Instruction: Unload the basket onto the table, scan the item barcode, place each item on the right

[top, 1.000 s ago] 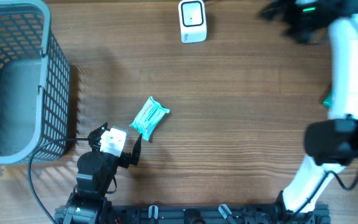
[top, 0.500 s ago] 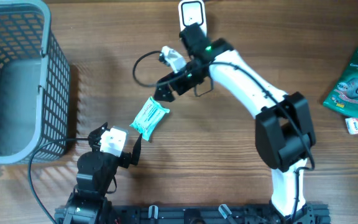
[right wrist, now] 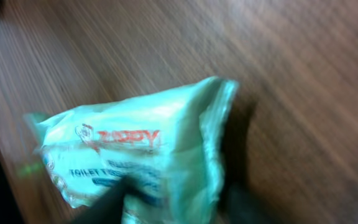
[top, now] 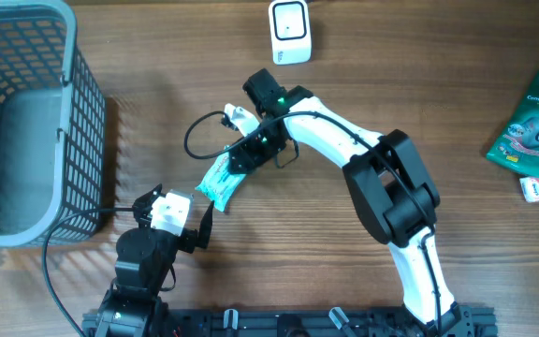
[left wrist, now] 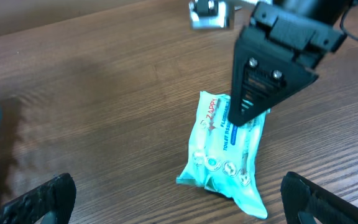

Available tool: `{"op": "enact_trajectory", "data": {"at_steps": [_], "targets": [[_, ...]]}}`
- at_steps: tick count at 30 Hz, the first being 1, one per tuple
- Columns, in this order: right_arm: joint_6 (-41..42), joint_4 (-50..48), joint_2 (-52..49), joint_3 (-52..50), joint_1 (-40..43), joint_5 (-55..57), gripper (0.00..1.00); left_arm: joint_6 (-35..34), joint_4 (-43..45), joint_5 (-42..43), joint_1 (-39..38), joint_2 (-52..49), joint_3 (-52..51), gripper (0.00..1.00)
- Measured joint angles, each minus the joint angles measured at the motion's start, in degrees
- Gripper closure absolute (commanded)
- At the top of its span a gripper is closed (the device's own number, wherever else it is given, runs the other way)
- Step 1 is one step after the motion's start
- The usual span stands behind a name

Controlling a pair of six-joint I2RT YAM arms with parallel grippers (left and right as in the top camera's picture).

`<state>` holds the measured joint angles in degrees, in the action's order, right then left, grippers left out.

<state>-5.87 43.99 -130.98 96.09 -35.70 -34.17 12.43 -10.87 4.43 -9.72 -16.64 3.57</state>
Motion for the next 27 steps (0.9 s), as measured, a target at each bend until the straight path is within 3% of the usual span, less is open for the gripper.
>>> {"op": "enact_trajectory", "data": {"at_steps": [2,8,12,15,20,27], "targets": [[0.1,0.5,-0.1,0.0,0.0,-0.1,0.96,0.0,0.0,0.0,0.0,0.0,0.0,0.00],[1.5,4.9,-0.1,1.0,0.0,-0.5,0.96,0.0,0.0,0.0,0.0,0.0,0.0,0.00],[9.8,15.1,-0.2,3.6,0.9,-0.5,0.96,0.0,0.0,0.0,0.0,0.0,0.0,0.00],[25.0,31.0,-0.1,8.9,4.7,-0.7,0.96,0.0,0.0,0.0,0.0,0.0,0.0,0.00],[50.8,47.8,0.3,10.2,11.6,-0.6,0.96,0.0,0.0,0.0,0.0,0.0,0.0,0.00],[74.3,48.1,0.3,10.2,12.2,-2.2,0.96,0.0,0.0,0.0,0.0,0.0,0.0,0.00]]}}
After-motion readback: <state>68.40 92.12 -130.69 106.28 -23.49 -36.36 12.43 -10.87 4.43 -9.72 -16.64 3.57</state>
